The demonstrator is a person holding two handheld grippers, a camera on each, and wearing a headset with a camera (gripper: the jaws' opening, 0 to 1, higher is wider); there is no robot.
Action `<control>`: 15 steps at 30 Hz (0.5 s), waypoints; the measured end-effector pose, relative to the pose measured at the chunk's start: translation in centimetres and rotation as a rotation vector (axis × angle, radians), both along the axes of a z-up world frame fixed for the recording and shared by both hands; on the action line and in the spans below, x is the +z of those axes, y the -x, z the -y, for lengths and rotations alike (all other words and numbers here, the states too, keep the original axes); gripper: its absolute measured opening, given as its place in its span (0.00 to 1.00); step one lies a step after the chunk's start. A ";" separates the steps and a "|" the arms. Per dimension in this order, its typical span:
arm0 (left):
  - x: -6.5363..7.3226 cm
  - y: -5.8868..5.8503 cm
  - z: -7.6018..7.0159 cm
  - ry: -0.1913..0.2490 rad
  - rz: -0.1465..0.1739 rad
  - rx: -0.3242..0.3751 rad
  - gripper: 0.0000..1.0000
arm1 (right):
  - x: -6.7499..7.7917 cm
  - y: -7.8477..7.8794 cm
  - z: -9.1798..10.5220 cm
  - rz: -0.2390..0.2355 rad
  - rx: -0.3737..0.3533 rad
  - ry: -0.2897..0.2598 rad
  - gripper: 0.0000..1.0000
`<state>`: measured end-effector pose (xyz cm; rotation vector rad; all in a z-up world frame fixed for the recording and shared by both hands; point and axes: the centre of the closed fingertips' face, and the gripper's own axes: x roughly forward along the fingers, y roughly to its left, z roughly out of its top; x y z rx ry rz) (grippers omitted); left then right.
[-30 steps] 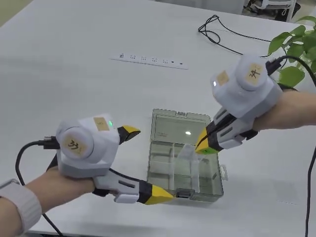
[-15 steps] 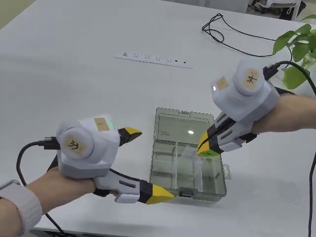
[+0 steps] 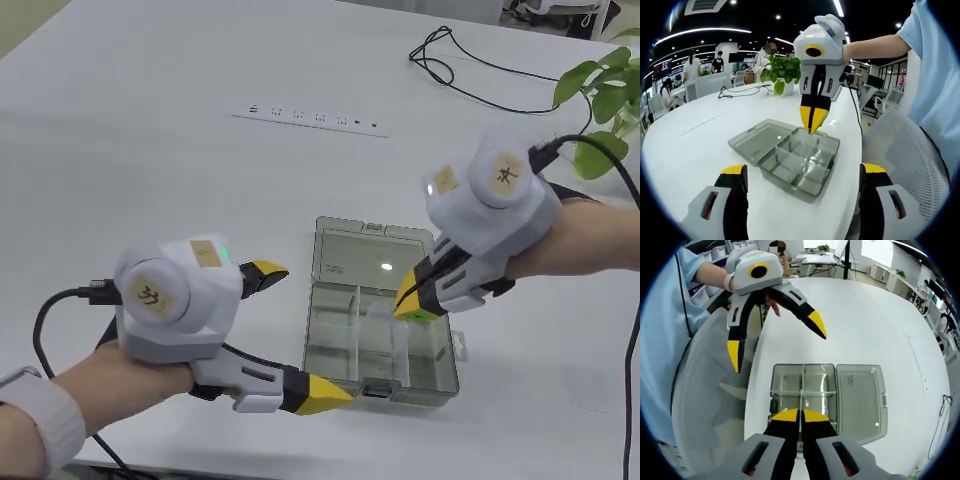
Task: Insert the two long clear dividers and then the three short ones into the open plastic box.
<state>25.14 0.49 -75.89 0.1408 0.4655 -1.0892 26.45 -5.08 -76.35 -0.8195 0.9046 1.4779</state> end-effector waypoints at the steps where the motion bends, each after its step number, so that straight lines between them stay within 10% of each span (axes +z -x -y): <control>1: 0.0 0.0 0.0 0.001 -0.001 -0.001 0.94 | -0.1 -0.1 0.0 0.001 -0.003 -0.002 0.02; 15: 0.1 0.1 0.2 0.002 -0.002 -0.006 0.94 | -2.3 -0.4 -0.2 0.032 0.014 0.057 0.02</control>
